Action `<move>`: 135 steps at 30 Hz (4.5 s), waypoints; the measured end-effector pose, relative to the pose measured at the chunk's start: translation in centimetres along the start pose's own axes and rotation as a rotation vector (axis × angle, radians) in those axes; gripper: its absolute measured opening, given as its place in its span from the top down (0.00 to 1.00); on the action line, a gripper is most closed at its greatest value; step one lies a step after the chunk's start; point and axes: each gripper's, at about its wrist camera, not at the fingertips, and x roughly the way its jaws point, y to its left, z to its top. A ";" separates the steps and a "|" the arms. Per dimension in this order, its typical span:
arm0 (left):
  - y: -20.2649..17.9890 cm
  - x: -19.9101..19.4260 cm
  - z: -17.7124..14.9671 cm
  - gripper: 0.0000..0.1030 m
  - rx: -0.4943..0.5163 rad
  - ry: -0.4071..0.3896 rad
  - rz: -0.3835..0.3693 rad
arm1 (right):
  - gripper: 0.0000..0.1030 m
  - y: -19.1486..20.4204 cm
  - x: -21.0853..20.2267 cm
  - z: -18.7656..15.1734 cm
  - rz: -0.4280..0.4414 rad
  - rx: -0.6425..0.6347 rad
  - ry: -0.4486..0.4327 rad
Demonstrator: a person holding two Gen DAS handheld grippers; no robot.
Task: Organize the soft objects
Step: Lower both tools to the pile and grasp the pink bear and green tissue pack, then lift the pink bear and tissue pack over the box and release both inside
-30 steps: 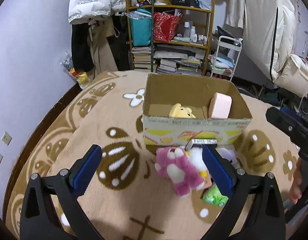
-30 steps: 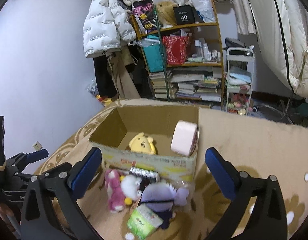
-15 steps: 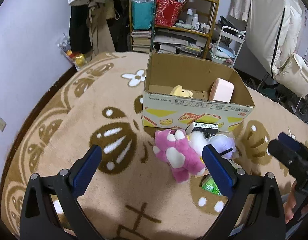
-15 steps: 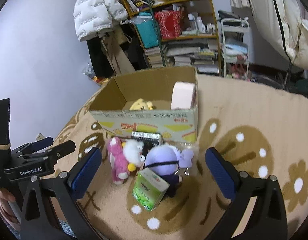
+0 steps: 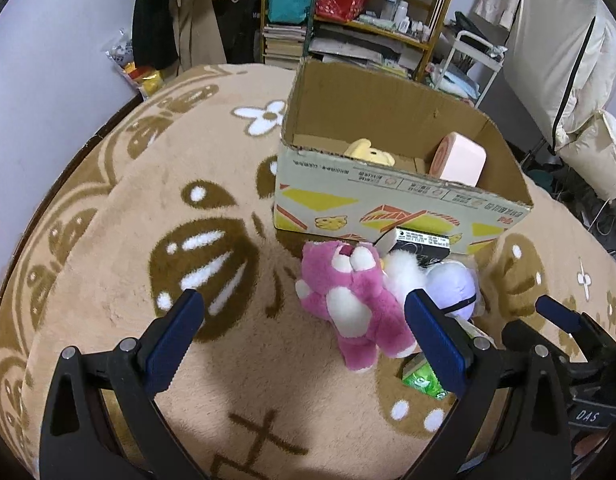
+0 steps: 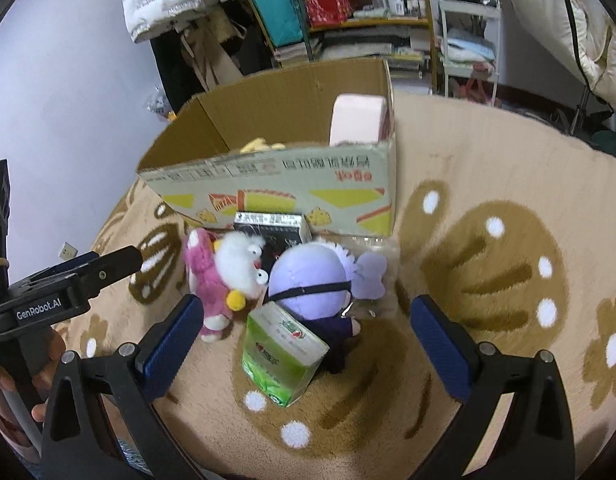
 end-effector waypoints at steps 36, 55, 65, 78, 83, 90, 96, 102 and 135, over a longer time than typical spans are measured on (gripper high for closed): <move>-4.6 8.7 -1.3 0.06 0.115 0.236 -0.013 | 0.48 1.8 5.7 -1.7 0.034 -0.062 0.268; -6.3 7.7 -3.1 0.52 0.178 0.191 -0.056 | 0.58 0.8 2.8 -1.0 0.021 -0.062 0.159; -6.1 4.5 -3.4 0.53 0.188 0.085 0.004 | 0.60 0.4 -0.7 0.0 -0.001 -0.080 -0.007; -3.6 -1.3 -3.7 0.56 0.107 -0.110 0.019 | 0.63 1.3 -4.9 0.6 -0.026 -0.113 -0.256; -3.4 -4.1 -3.3 0.56 0.110 -0.244 -0.013 | 0.64 1.7 -6.4 0.8 -0.053 -0.133 -0.358; -4.3 -6.6 -2.7 0.56 0.160 -0.401 0.002 | 0.64 1.5 -7.8 2.1 -0.044 -0.135 -0.445; -4.8 -7.2 -1.5 0.56 0.185 -0.462 0.019 | 0.64 1.7 -7.5 3.5 -0.031 -0.144 -0.477; -5.0 -7.2 0.5 0.55 0.190 -0.512 0.034 | 0.64 1.5 -6.5 4.8 -0.024 -0.152 -0.493; -5.1 -0.9 5.1 0.55 0.213 -0.426 0.016 | 0.64 -0.2 -1.4 9.0 0.016 -0.123 -0.443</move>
